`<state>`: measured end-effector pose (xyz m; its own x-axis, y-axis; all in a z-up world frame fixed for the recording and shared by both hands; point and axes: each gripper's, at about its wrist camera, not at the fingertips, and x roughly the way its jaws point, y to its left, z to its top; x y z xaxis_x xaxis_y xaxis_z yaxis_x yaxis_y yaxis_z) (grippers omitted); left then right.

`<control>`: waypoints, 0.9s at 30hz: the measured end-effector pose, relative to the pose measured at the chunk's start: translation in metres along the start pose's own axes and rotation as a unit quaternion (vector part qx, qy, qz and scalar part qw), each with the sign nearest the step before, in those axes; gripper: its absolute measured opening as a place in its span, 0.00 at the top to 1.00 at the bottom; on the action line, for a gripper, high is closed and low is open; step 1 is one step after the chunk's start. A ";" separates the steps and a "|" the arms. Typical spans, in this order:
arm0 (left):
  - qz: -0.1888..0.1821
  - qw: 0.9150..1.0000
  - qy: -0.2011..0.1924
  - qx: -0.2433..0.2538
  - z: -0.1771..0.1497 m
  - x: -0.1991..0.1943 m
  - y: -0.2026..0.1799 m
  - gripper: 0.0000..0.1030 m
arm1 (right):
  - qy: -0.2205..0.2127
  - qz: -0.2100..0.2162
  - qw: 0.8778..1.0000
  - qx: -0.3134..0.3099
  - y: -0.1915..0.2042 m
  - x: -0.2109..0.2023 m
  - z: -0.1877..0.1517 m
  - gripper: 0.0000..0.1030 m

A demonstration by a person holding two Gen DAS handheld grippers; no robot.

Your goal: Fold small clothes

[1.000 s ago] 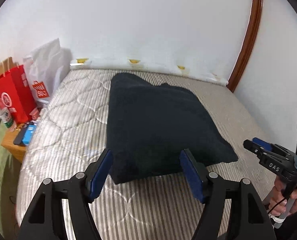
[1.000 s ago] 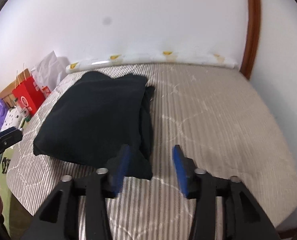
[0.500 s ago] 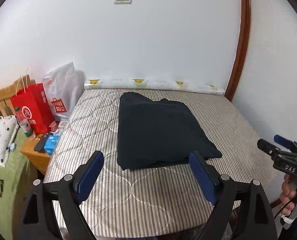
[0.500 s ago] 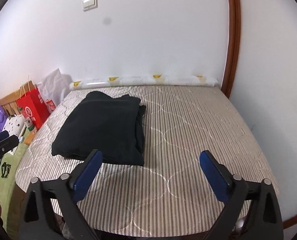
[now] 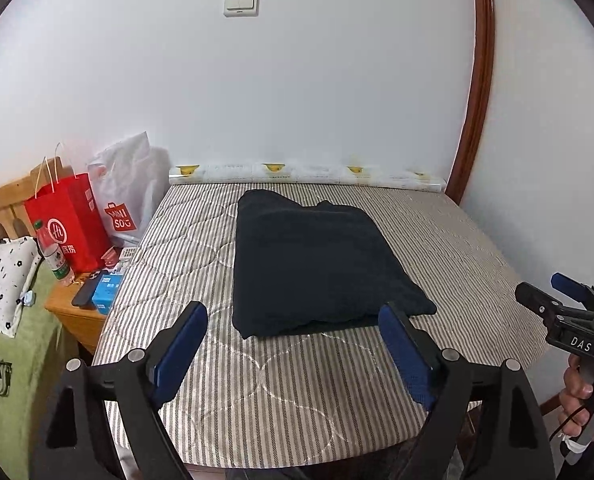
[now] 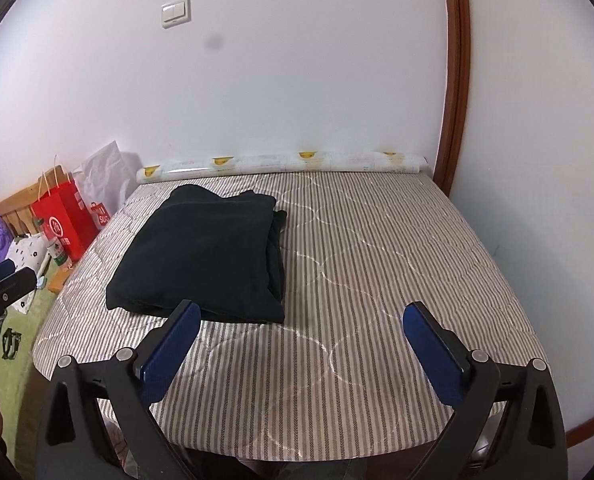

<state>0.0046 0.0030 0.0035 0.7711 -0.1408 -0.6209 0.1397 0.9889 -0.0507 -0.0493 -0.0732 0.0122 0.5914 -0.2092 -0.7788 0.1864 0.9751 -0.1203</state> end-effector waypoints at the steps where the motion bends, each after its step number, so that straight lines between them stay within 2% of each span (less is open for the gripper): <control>1: 0.000 1.000 -0.001 0.000 0.000 0.000 0.000 0.16 | 0.000 -0.001 1.000 -0.001 -0.001 0.000 0.000 0.03; 27: 0.000 1.000 -0.005 -0.005 -0.001 -0.007 -0.003 0.16 | -0.007 -0.001 1.000 0.003 -0.007 -0.007 0.003 0.03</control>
<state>-0.0017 0.0015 0.0077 0.7774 -0.1421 -0.6127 0.1339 0.9892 -0.0595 -0.0522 -0.0786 0.0207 0.6023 -0.2122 -0.7695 0.1922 0.9742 -0.1182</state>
